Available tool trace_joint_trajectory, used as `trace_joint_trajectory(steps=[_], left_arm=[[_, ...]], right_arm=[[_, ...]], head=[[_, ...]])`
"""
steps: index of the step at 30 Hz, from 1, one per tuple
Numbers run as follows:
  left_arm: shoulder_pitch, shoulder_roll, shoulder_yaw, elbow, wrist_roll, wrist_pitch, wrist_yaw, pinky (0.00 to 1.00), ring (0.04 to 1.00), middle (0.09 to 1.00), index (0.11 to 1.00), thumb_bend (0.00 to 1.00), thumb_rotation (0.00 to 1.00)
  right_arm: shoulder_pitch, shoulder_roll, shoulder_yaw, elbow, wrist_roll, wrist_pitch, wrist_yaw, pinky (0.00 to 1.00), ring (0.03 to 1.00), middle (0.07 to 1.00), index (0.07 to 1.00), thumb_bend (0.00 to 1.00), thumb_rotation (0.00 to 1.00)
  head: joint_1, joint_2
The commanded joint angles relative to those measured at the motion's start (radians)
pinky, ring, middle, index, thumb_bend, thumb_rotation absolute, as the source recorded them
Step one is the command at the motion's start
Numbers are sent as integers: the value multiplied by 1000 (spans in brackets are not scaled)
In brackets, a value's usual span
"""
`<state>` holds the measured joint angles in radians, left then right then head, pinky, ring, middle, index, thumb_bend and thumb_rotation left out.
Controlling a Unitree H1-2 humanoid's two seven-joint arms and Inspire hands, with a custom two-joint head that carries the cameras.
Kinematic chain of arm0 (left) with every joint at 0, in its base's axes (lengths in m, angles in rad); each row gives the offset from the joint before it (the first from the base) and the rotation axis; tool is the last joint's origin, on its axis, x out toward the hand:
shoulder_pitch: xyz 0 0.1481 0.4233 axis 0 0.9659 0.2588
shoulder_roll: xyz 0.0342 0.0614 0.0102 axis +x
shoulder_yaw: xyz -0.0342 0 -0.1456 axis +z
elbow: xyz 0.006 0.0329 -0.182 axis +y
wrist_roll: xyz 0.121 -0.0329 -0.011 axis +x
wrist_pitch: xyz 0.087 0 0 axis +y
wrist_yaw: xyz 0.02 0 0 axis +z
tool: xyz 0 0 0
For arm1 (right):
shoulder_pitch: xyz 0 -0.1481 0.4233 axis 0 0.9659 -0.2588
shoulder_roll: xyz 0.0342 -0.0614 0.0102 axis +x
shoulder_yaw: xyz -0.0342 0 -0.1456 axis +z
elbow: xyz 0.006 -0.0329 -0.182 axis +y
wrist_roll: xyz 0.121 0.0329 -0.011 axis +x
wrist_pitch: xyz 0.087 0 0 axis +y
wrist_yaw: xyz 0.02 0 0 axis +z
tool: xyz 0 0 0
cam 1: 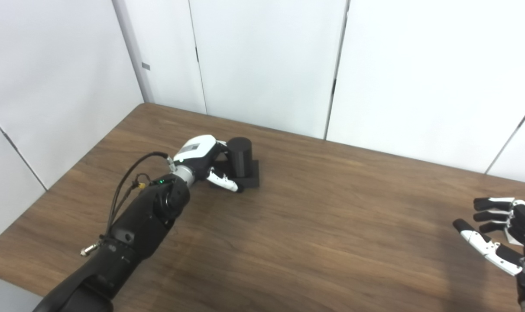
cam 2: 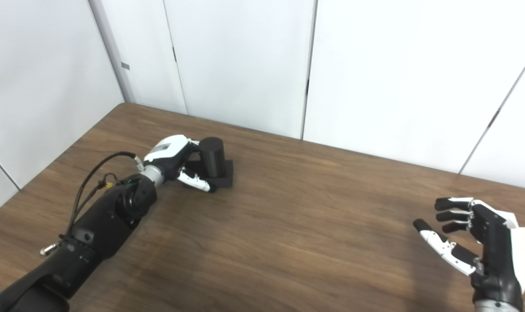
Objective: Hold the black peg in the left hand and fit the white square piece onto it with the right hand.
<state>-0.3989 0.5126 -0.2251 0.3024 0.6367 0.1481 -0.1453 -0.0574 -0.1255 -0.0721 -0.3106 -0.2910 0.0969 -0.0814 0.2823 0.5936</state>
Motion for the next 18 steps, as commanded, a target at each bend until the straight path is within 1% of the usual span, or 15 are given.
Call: trace_joint_trajectory(steps=[1,3,6,8,14,18], left_arm=[[7,-18,-45,-29,3,-54,-16,903,960,892,487,525,68],[10,-21,-64,-38,4,-83,-5,908,955,891,486,525,68],[15,-30,-97,-49,15,-130,18,880,941,886,486,525,67],[17,-38,-119,-52,23,-152,21,876,944,890,487,525,68],[26,-66,-170,-74,21,-180,8,873,947,893,488,524,71],[28,-85,-199,-74,19,-224,24,873,942,887,488,524,71]], right_arm=[[-23,-4,-5,-39,0,-3,-1,448,545,628,492,492,115],[-23,-3,-6,-42,3,4,0,456,551,634,492,492,114],[-23,-6,-6,-36,5,-4,-2,460,555,633,492,492,114],[-23,-7,-5,-32,-1,-7,-5,456,554,632,492,492,114],[-22,-8,-5,-25,-2,-9,-6,456,552,627,492,493,114],[-22,-14,-4,-8,-7,-28,-10,447,551,635,493,493,115]], head=[[-2,2],[-7,4],[-9,4],[-11,5],[-27,12],[-40,18]])
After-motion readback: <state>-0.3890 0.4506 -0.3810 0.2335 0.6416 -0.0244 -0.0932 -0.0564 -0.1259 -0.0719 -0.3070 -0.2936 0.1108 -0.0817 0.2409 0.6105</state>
